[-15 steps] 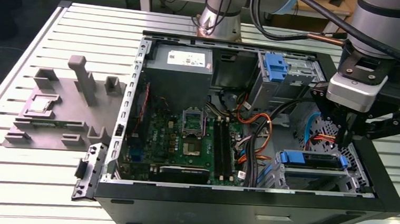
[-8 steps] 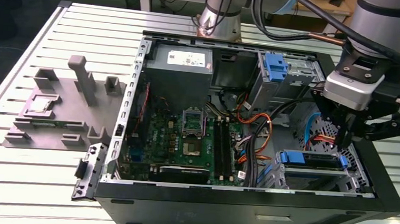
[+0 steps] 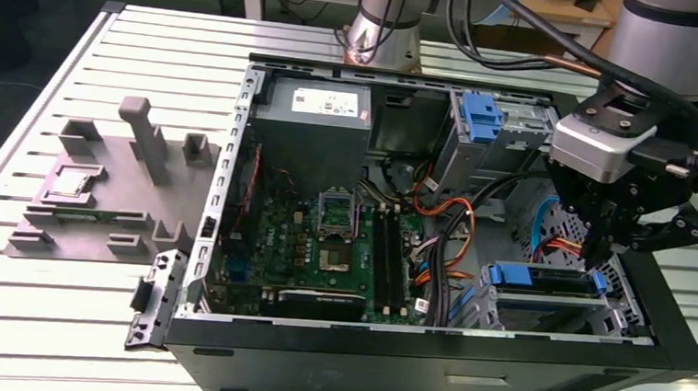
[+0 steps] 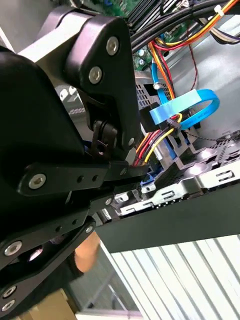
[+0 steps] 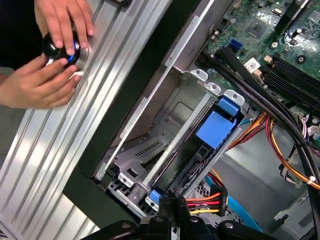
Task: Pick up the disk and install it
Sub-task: 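Insert the first disk wire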
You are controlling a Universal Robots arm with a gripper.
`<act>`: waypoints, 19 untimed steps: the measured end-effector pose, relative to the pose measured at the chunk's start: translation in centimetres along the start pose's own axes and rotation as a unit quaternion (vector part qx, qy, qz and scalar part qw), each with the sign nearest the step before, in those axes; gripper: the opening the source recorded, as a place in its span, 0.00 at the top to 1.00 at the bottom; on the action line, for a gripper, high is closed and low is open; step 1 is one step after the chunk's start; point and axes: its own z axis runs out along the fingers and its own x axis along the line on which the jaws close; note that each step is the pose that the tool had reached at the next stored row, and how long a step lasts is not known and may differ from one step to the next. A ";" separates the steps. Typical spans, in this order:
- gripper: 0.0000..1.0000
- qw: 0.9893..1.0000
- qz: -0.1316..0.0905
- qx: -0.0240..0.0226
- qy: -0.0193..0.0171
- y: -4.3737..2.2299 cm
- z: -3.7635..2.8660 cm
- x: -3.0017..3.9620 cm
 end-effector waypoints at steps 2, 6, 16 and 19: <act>0.83 1.000 0.003 -0.004 -0.001 -0.02 -0.01 0.01; 0.83 1.000 0.002 -0.009 -0.006 -0.12 0.03 0.07; 0.83 1.000 0.002 -0.010 -0.006 -0.12 0.03 0.07; 0.83 1.000 0.002 -0.010 -0.006 -0.13 0.04 0.08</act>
